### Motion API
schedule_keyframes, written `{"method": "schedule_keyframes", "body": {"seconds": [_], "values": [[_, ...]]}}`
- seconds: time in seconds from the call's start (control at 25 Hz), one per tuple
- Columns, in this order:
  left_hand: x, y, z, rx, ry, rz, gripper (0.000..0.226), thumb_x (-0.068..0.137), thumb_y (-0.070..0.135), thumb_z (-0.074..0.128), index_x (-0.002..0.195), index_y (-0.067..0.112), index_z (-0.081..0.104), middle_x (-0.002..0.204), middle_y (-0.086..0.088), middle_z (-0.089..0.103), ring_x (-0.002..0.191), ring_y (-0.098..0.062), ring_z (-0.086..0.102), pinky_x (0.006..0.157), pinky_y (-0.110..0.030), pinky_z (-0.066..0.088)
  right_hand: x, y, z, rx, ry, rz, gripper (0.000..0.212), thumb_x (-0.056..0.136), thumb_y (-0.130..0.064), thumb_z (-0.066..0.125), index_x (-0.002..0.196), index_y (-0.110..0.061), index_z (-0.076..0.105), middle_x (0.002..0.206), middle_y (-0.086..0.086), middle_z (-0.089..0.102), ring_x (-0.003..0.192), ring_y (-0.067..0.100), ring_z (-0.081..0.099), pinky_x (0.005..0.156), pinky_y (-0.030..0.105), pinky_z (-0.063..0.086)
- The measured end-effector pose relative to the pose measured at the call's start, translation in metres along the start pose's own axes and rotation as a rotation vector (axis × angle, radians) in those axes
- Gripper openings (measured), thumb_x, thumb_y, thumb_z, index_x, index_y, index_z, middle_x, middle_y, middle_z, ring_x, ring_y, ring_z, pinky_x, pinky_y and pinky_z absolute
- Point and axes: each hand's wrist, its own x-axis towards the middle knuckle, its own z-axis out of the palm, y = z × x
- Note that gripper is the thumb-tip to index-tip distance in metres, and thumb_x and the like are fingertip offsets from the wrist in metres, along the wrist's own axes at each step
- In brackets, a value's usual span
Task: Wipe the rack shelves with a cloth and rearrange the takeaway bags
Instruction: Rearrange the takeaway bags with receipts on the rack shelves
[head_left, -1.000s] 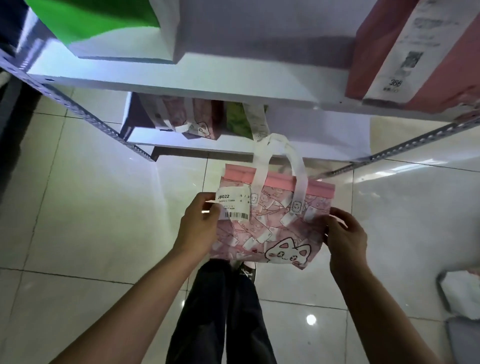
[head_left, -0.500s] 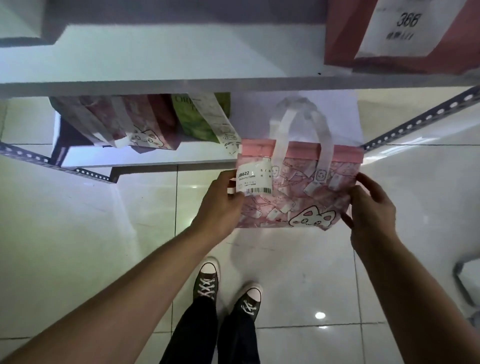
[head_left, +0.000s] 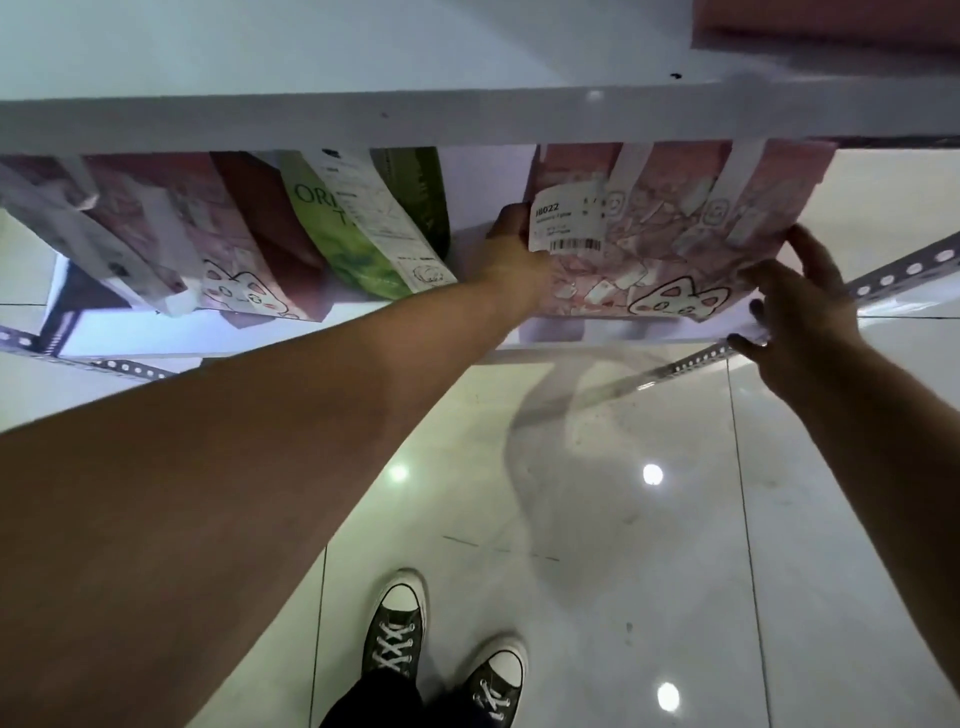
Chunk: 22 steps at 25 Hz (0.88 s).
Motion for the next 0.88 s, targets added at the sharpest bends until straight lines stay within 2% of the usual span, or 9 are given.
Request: {"method": "schedule_keyframes", "body": {"seconds": [0.08,0.2,0.36,0.4,0.48,0.6,0.68,0.76,0.88], "values": [[0.009,-0.006,0.009,-0.037,-0.001,-0.027,0.035,0.101,0.016,0.054,0.134,0.026,0.049,0.128,-0.002,0.065,0.105,-0.022,0.063,0.077,-0.028,0.058,0.009,0.008,0.0,-0.003,-0.072,0.021,0.057,0.096,-0.017,0.063,0.142,-0.046,0.045,0.146,0.0,0.052,0.133,0.025,0.049,0.103,0.054,0.047],[0.019,-0.006,0.01,-0.076,-0.005,-0.019,0.036,0.101,0.013,0.053,0.134,0.026,0.047,0.131,-0.001,0.062,0.104,-0.018,0.059,0.069,-0.025,0.055,0.022,0.004,0.003,0.023,-0.129,-0.028,0.057,0.095,-0.013,0.061,0.142,-0.041,0.045,0.132,0.003,0.061,0.123,0.025,0.058,0.101,0.055,0.05],[0.028,0.007,0.004,-0.054,0.023,-0.023,0.039,0.101,0.009,0.049,0.136,0.024,0.046,0.133,-0.002,0.059,0.103,-0.018,0.054,0.058,-0.024,0.049,0.03,-0.008,0.013,0.01,-0.17,-0.083,0.055,0.096,-0.013,0.059,0.143,-0.038,0.044,0.124,0.0,0.063,0.113,0.021,0.064,0.088,0.044,0.055],[0.028,0.009,0.001,-0.037,0.016,-0.032,0.038,0.101,0.008,0.048,0.136,0.024,0.046,0.133,-0.003,0.059,0.105,-0.021,0.056,0.062,-0.026,0.052,0.03,-0.009,0.015,0.009,-0.158,-0.079,0.055,0.096,-0.013,0.058,0.143,-0.038,0.043,0.121,-0.002,0.064,0.11,0.019,0.065,0.084,0.04,0.055],[0.025,0.008,-0.004,0.004,-0.002,-0.046,0.042,0.099,0.003,0.05,0.135,0.023,0.045,0.135,-0.004,0.059,0.115,-0.026,0.06,0.08,-0.036,0.059,0.029,-0.006,0.019,0.021,-0.118,-0.067,0.056,0.096,-0.015,0.06,0.145,-0.036,0.043,0.114,-0.005,0.065,0.104,0.015,0.066,0.079,0.034,0.055],[0.009,0.002,-0.011,0.11,-0.003,0.004,0.038,0.097,0.007,0.052,0.133,0.021,0.049,0.132,-0.004,0.061,0.117,-0.026,0.06,0.093,-0.038,0.057,0.023,0.003,0.023,0.029,0.01,-0.067,0.06,0.094,-0.018,0.063,0.149,-0.03,0.041,0.104,-0.009,0.064,0.095,0.009,0.064,0.087,0.035,0.056],[-0.009,-0.009,-0.019,0.005,-0.065,0.05,0.038,0.097,0.008,0.053,0.133,0.019,0.054,0.131,-0.006,0.063,0.117,-0.026,0.06,0.098,-0.042,0.055,0.014,0.009,0.028,0.025,0.108,-0.077,0.062,0.091,-0.02,0.066,0.147,-0.028,0.041,0.095,-0.013,0.062,0.086,0.004,0.063,0.092,0.035,0.057],[-0.032,-0.031,-0.036,-0.081,-0.051,0.051,0.033,0.096,0.005,0.053,0.125,0.016,0.062,0.125,-0.006,0.066,0.112,-0.026,0.063,0.097,-0.043,0.054,-0.004,0.018,0.04,0.013,0.157,-0.093,0.057,0.088,-0.021,0.064,0.141,-0.028,0.044,0.097,-0.01,0.066,0.091,0.004,0.065,0.096,0.038,0.056],[-0.059,-0.074,-0.069,-0.037,0.11,-0.037,0.031,0.094,0.005,0.049,0.114,0.019,0.068,0.117,0.0,0.07,0.105,-0.025,0.066,0.087,-0.031,0.054,-0.038,0.039,0.062,-0.039,0.157,-0.126,0.049,0.085,-0.019,0.06,0.132,-0.03,0.051,0.111,-0.002,0.071,0.105,0.02,0.069,0.099,0.044,0.054]]}}
